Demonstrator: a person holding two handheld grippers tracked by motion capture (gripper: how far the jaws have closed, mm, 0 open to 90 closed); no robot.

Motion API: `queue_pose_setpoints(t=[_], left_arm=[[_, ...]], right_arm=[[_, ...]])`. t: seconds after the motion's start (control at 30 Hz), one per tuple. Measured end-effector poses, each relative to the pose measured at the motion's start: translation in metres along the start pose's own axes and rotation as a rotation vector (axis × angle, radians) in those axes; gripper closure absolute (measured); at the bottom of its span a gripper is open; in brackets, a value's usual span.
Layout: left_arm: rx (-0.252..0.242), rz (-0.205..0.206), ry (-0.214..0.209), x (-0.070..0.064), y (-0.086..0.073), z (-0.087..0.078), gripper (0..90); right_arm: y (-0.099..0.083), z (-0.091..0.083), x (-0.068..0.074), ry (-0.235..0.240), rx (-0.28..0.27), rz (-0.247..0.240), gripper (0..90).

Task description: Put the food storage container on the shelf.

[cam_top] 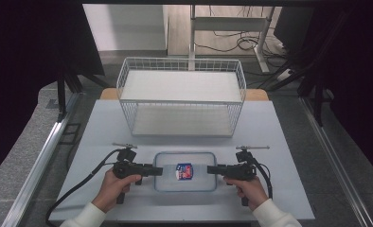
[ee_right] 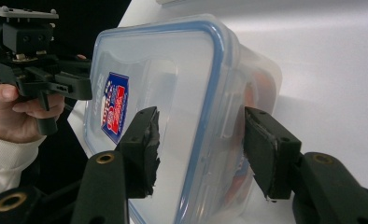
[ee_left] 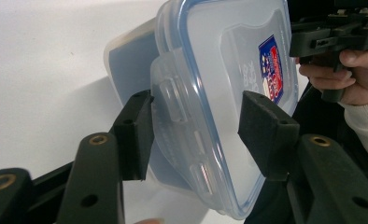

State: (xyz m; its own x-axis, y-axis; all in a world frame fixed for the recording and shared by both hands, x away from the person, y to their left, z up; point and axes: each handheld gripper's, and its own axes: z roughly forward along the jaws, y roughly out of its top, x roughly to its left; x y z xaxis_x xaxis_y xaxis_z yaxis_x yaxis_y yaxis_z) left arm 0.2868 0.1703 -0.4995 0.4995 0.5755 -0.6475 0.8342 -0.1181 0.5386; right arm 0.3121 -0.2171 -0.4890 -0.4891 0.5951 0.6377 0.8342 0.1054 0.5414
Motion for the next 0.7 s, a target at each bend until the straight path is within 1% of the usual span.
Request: queue_pose_setpoints(t=[0.1,0.17,0.3,0.37,0.43,0.6,0.7], left_arm=[[-0.003,-0.001,0.004,-0.002,-0.001,-0.001,47.6],[-0.011,0.004,0.015,-0.004,-0.002,-0.001,47.5],[-0.019,0.011,0.022,-0.007,-0.003,-0.002,48.0],[-0.028,0.021,0.026,-0.009,-0.004,-0.003,48.6],[-0.032,0.047,0.044,-0.013,-0.003,-0.005,48.8],[-0.033,0.067,0.061,-0.017,-0.003,-0.006,48.8],[-0.038,0.071,0.061,-0.017,-0.003,-0.006,49.1]], right_arm=[[-0.001,-0.001,0.002,-0.003,-0.003,-0.007,47.9],[-0.003,-0.002,0.006,-0.018,-0.012,-0.029,47.8],[-0.004,-0.003,0.008,-0.025,-0.015,-0.025,47.9],[-0.005,-0.004,0.01,-0.031,-0.022,-0.024,47.8],[-0.005,-0.005,0.012,-0.038,-0.025,-0.028,47.8],[-0.005,-0.005,0.016,-0.048,-0.028,-0.038,47.8],[-0.005,-0.005,0.016,-0.049,-0.03,-0.04,47.9]])
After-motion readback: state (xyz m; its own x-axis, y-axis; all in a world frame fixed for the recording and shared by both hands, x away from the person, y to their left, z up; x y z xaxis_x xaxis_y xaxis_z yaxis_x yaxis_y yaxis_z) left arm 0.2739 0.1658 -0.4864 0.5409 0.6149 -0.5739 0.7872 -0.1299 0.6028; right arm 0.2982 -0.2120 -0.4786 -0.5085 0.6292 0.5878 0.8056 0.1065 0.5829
